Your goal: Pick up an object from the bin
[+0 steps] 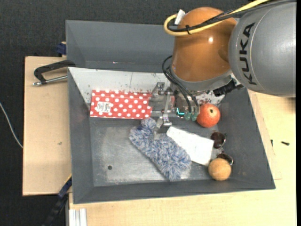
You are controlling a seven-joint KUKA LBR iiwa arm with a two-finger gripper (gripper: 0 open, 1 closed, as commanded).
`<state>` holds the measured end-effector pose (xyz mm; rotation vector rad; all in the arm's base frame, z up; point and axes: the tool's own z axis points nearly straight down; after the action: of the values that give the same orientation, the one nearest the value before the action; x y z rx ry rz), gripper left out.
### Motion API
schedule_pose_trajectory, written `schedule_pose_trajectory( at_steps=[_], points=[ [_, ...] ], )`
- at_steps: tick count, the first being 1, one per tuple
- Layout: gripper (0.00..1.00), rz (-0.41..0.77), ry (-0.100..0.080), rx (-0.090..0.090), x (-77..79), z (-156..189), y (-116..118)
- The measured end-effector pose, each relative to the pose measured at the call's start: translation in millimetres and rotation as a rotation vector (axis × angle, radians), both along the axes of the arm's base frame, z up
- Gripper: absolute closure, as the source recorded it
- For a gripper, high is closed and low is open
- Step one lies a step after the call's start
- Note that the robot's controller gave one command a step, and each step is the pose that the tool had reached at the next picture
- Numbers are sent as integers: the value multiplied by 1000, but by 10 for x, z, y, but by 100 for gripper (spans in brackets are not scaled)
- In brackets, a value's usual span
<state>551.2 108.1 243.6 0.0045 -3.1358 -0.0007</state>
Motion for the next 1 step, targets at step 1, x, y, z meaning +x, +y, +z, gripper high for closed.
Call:
schedule_pose_trajectory(
  at_steps=[1],
  points=[
    [0,-2,-9,2,14,49,-5]
  ],
)
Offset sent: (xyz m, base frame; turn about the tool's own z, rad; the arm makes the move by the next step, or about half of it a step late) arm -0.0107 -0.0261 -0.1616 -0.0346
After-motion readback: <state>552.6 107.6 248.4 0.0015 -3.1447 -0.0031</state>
